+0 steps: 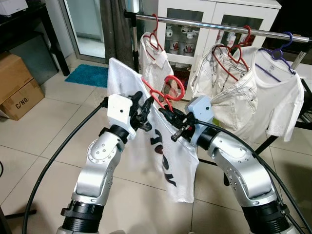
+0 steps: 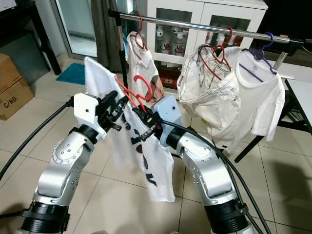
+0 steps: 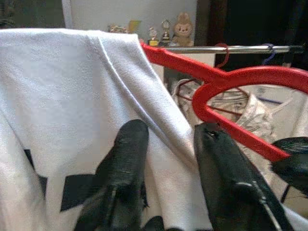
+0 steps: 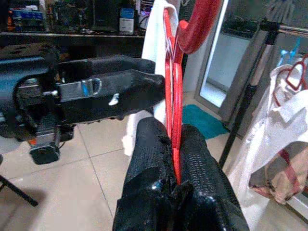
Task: Hang hanger
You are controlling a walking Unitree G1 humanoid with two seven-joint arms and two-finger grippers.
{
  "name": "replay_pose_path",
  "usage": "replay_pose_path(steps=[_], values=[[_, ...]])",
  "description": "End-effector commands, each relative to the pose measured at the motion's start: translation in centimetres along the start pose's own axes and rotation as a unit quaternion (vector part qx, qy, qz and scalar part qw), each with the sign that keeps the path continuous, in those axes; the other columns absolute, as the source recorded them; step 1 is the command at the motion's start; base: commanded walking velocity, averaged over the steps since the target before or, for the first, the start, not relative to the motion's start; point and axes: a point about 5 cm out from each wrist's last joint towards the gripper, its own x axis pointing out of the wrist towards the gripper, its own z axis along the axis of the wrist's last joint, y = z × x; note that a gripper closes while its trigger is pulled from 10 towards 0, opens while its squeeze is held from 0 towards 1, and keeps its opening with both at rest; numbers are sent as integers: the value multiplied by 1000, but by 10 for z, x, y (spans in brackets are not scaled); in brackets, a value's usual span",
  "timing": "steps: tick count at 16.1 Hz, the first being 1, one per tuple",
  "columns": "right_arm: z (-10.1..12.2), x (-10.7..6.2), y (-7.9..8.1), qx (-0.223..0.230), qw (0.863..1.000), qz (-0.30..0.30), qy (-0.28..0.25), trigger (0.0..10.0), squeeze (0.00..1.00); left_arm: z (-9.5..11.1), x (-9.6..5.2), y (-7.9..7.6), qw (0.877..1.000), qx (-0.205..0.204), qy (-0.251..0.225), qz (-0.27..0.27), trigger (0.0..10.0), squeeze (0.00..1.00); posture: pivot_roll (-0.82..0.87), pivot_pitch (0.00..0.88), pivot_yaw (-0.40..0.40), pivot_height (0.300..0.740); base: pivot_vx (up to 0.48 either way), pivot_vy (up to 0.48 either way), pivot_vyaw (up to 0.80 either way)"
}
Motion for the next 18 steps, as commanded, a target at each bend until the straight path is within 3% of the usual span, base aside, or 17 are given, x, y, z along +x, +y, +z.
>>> replay_pose_path(steps=[1,2,3,5,6,7,8,18], values=[[10,0,3,-9,999,14,-28,0,0,2,5,0,1000,12,-3,2,10000,1000,-60,0,-10,740,0,0,0],[11,0,4,-9,999,19,-31,0,0,1,6,1,1000,9,-2,3,10000,1000,-60,0,-10,740,0,0,0],[12,0,6,-10,999,23,-33,0,0,1,7,2,1000,6,-3,3,10000,514,-62,0,-8,740,0,0,0],[13,0,7,-9,999,28,-36,0,0,0,9,2,1000,3,0,0,10000,235,-63,0,-7,740,0,0,0],[13,0,8,-10,999,28,-36,0,0,-1,9,1,1000,1,4,-3,1569,114,-63,0,-8,740,0,0,0],[13,0,7,-10,999,28,-36,0,0,-1,8,0,1000,1,5,-5,0,47,-63,0,-8,740,0,0,0],[13,0,7,-11,999,26,-35,0,0,-2,8,-1,1000,1,5,-6,0,0,-63,0,-8,740,0,0,0],[10,1,-1,-16,1000,-5,-24,0,0,-1,9,2,1000,1,2,4,0,0,-63,0,-3,740,0,0,0]])
